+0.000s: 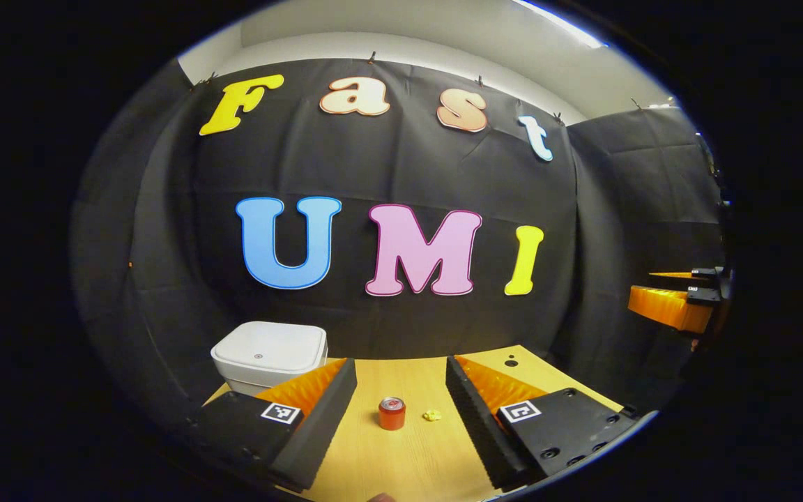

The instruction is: Press the lid of the desktop garbage bin to open it, pick up the crumpled paper on the desktop and throw it into the bin, then pick up the pop can on the desktop and drop it into the bin, and finally close the garbage bin lid.

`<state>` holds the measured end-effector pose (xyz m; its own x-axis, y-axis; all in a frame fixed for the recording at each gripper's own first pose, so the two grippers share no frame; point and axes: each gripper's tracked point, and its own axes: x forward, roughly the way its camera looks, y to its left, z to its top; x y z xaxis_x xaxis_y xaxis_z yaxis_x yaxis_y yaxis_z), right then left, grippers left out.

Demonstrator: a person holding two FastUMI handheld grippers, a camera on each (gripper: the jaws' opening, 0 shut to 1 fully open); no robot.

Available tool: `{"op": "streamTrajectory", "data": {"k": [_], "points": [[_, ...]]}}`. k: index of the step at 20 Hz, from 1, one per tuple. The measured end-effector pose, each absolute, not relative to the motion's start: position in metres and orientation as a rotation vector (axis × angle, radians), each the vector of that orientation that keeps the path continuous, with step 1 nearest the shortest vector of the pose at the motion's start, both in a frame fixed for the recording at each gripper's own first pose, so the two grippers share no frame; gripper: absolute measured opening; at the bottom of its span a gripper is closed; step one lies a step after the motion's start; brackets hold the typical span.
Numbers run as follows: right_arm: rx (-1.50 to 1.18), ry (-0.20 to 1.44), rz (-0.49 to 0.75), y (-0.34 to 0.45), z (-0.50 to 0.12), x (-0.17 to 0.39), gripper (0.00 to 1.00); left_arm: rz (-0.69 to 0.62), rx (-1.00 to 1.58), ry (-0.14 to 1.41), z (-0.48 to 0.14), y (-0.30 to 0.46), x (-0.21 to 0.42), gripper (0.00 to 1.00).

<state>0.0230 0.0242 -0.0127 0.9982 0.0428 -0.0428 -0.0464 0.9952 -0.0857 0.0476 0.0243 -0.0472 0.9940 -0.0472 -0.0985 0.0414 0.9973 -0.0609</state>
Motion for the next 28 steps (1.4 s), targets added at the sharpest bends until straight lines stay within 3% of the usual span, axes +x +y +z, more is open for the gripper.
{"op": "streamTrajectory", "data": {"k": [1, 2, 3, 4, 6, 7, 16, 21, 24, 28], "points": [[-0.095, 0.039, 0.050, 0.029, -0.012, 0.022, 0.96, -0.033, -0.053, 0.098, -0.047, 0.033, 0.048, 0.83], [-0.100, 0.038, 0.055, 0.033, -0.011, 0.024, 0.96, -0.026, -0.049, 0.097, -0.044, 0.042, 0.049, 0.65], [-0.105, 0.035, 0.064, 0.039, -0.009, 0.024, 0.96, -0.032, -0.048, 0.104, -0.045, 0.046, 0.052, 0.58], [-0.109, 0.033, 0.070, 0.044, -0.008, 0.024, 0.96, -0.023, -0.046, 0.120, -0.047, 0.055, 0.054, 0.37], [-0.121, 0.035, 0.082, 0.053, -0.009, 0.025, 0.96, 0.006, -0.051, 0.155, -0.055, 0.076, 0.059, 0.11], [-0.125, 0.037, 0.088, 0.059, -0.010, 0.024, 0.96, 0.014, -0.050, 0.168, -0.057, 0.086, 0.062, 0.07], [-0.119, 0.064, 0.116, 0.085, -0.025, 0.021, 0.96, 0.080, 0.091, 0.156, -0.046, 0.190, 0.133, 0.06], [-0.102, 0.059, 0.098, 0.077, -0.017, 0.021, 0.96, 0.081, 0.027, 0.295, -0.092, 0.211, 0.189, 0.06], [-0.122, 0.048, 0.078, 0.067, -0.016, 0.020, 0.93, 0.093, 0.001, 0.394, -0.126, 0.224, 0.207, 0.07], [-0.119, 0.068, 0.050, 0.054, -0.020, 0.019, 0.96, 0.102, -0.026, 0.506, -0.165, 0.235, 0.215, 0.07]]}}
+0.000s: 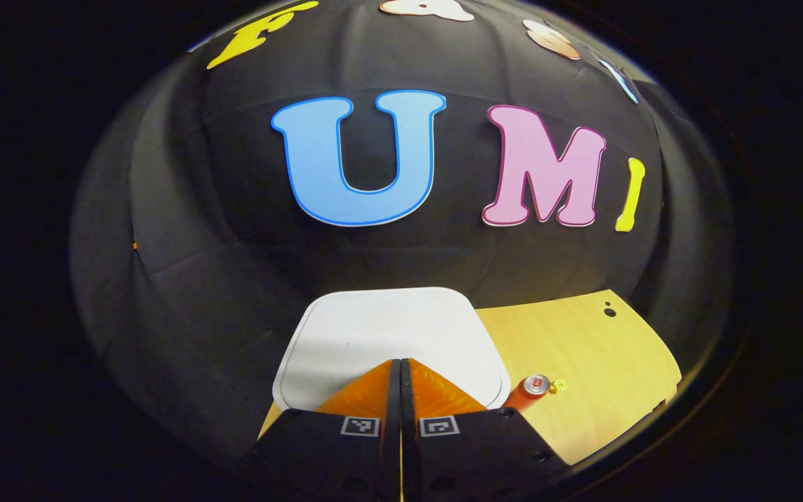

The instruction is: Press the lid of the desktop garbage bin to open it, pick up the crumpled paper on the desktop and throw it into the bin, then pick up the pop can on the desktop and drop it into the bin, and finally close the garbage bin lid.

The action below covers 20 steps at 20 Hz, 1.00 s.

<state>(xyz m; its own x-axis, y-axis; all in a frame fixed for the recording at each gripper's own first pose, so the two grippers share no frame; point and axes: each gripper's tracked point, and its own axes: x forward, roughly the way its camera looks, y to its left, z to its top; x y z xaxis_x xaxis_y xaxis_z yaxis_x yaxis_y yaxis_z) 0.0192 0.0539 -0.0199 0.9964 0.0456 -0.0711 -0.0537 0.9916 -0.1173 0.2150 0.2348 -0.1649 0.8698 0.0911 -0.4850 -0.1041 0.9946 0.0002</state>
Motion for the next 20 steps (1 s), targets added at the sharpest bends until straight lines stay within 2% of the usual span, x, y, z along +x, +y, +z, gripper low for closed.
{"op": "streamTrajectory", "data": {"k": [1, 2, 5, 10, 15, 17, 19, 20], "points": [[-0.114, 0.071, 0.043, 0.052, -0.020, 0.020, 0.96, 0.107, -0.026, 0.545, -0.173, 0.237, 0.208, 0.06], [-0.109, 0.068, 0.038, 0.050, -0.019, 0.020, 0.96, 0.102, 0.006, 0.504, -0.169, 0.238, 0.213, 0.08], [-0.105, 0.078, 0.028, 0.047, -0.024, 0.022, 0.96, 0.126, -0.042, 0.542, -0.177, 0.239, 0.214, 0.07], [-0.079, 0.133, 0.053, 0.056, -0.041, 0.027, 0.96, 0.156, 0.026, 0.472, -0.158, 0.246, 0.215, 0.08], [-0.090, 0.173, 0.097, 0.069, -0.048, 0.039, 0.96, 0.152, 0.132, 0.252, -0.085, 0.245, 0.214, 0.10], [-0.102, 0.195, 0.119, 0.075, -0.055, 0.045, 0.97, 0.155, 0.126, 0.177, -0.061, 0.243, 0.204, 0.15], [-0.116, 0.224, 0.145, 0.082, -0.063, 0.051, 0.96, 0.143, 0.127, 0.150, -0.051, 0.239, 0.191, 0.28], [-0.119, 0.242, 0.157, 0.085, -0.067, 0.053, 0.97, 0.148, 0.133, 0.134, -0.046, 0.239, 0.184, 0.52]]}}
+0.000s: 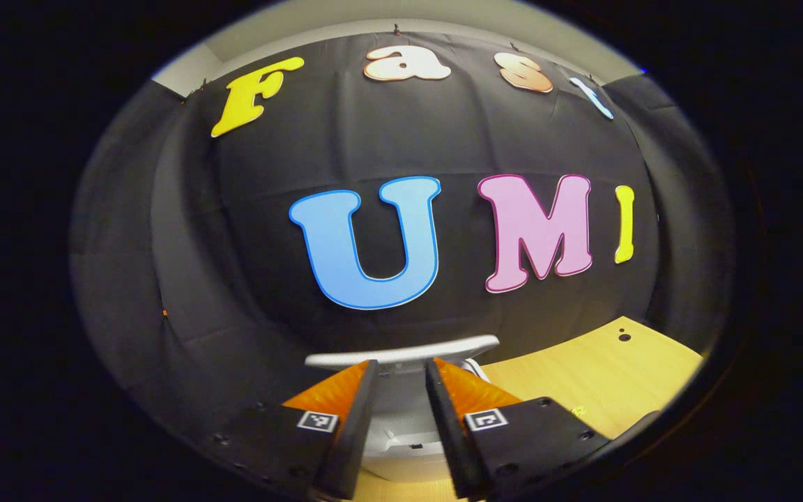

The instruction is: Press the lid of the desktop garbage bin to open it, pick up the crumpled paper on the desktop and throw it into the bin, then pick up the pop can on the desktop and drop it into the bin, and finally close the garbage bin lid.

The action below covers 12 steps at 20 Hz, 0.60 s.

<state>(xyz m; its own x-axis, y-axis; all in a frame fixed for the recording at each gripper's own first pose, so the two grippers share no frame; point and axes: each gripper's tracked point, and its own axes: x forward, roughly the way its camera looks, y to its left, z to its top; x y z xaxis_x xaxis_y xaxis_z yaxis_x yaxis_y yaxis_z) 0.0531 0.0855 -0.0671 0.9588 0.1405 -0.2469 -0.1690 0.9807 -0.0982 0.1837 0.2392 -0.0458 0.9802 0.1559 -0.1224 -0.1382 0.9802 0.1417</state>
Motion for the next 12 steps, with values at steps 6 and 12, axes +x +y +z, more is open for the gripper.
{"op": "streamTrajectory", "data": {"k": [6, 12], "points": [[-0.161, 0.305, 0.254, 0.096, -0.090, 0.075, 0.95, 0.174, 0.148, 0.029, -0.007, 0.227, 0.125, 0.94], [-0.152, 0.397, 0.332, 0.106, -0.141, 0.145, 0.96, 0.140, 0.099, 0.065, -0.012, 0.176, 0.058, 0.95]]}}
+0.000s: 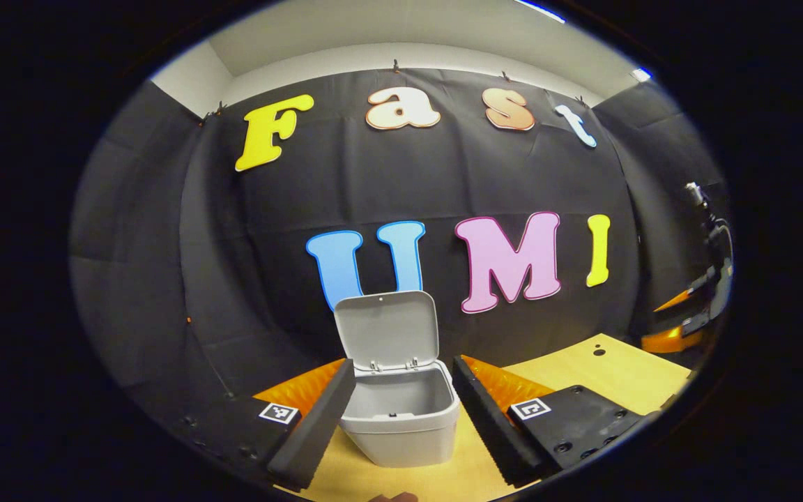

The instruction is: Press the lid of the desktop garbage bin to open it, pick up the crumpled paper on the desktop and throw it into the bin, then pick up the pop can on the desktop and drop it into the bin, and finally close the garbage bin lid.

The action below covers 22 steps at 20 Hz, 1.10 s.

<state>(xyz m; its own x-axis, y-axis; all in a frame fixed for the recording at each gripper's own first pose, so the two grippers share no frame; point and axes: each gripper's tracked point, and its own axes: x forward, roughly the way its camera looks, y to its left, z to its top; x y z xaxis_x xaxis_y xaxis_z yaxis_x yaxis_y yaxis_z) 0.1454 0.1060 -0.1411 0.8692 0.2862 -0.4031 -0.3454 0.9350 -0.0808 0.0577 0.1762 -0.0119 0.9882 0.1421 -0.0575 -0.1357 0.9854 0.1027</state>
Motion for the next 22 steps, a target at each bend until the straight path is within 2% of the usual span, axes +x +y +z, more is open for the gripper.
{"op": "streamTrajectory", "data": {"k": [3, 4, 10, 17, 21, 22], "points": [[-0.163, 0.490, 0.381, 0.121, -0.201, 0.180, 0.96, 0.164, 0.089, 0.095, -0.021, 0.158, 0.028, 0.97], [-0.161, 0.532, 0.401, 0.126, -0.223, 0.188, 0.96, 0.183, 0.080, 0.107, -0.023, 0.154, 0.020, 0.95], [-0.161, 0.770, 0.464, 0.138, -0.367, 0.233, 0.96, 0.327, 0.024, 0.180, -0.039, 0.129, -0.010, 0.95], [-0.091, 0.911, 0.435, 0.145, -0.475, 0.281, 0.95, 0.528, -0.097, 0.275, -0.071, 0.111, -0.034, 0.96], [-0.149, 0.953, 0.461, 0.147, -0.501, 0.278, 0.90, 0.596, -0.142, 0.293, -0.076, 0.102, -0.038, 0.96], [-0.176, 0.980, 0.462, 0.144, -0.506, 0.274, 0.78, 0.595, -0.138, 0.296, -0.076, 0.102, -0.037, 0.96]]}}
